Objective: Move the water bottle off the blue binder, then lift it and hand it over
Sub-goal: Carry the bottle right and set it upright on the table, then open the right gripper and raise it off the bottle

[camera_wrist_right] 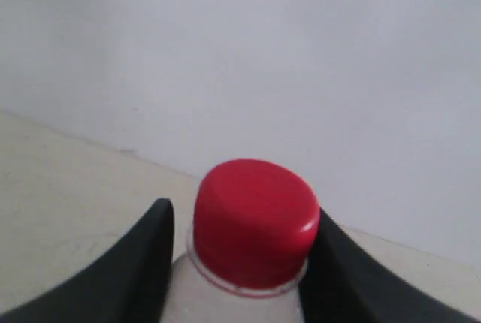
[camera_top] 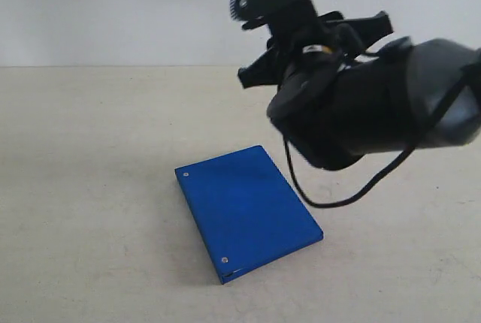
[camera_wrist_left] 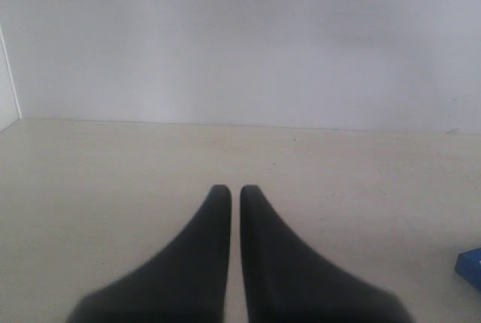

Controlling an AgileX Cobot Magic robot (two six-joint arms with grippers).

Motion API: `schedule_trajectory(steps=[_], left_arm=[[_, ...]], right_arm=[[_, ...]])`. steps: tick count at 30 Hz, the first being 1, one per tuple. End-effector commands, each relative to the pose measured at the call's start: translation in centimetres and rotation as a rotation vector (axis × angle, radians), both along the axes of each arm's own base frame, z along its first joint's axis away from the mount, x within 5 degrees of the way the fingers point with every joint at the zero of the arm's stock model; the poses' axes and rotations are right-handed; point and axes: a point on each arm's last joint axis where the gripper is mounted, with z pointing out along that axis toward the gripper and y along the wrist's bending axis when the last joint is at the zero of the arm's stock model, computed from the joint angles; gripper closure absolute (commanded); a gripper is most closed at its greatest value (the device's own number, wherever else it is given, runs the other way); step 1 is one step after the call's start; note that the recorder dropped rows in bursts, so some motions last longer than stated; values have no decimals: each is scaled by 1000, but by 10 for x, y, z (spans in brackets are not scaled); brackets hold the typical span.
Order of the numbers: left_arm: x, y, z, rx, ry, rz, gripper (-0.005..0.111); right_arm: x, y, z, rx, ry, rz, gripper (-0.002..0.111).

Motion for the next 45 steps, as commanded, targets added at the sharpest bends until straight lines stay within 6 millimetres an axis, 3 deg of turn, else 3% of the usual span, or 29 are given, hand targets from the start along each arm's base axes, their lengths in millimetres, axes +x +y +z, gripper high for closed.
schedule_trajectory(steps=[1, 4, 9, 14, 23, 25, 31, 34, 39, 45], left_arm=[[0, 0, 1, -4, -10, -1, 102], [0, 0, 1, -4, -10, -1, 102], [0, 0, 1, -4, -10, -1, 102], [0, 0, 1, -4, -10, -1, 102], [0, 0, 1, -4, -10, -1, 102], [0, 0, 1, -4, -10, -1, 102], [0, 0, 1, -4, -10, -1, 102], [0, 0, 1, -4, -10, -1, 102], [0, 0, 1, -4, -10, -1, 102], [0, 0, 1, -4, -10, -1, 102]], right_arm=[[12, -31, 25, 182, -75, -75, 108], [22, -48, 25, 189, -88, -125, 108], [32, -78, 8, 276, -78, -165, 108], [38, -92, -8, 314, 16, -83, 108], [47, -108, -13, 250, 86, -45, 108], [48, -107, -15, 227, 106, -5, 102], [48, -106, -15, 183, 121, 40, 66], [48, -106, -15, 183, 121, 40, 63], [46, -109, -1, 181, 63, 29, 63], [31, -116, 41, 179, -54, 35, 63]])
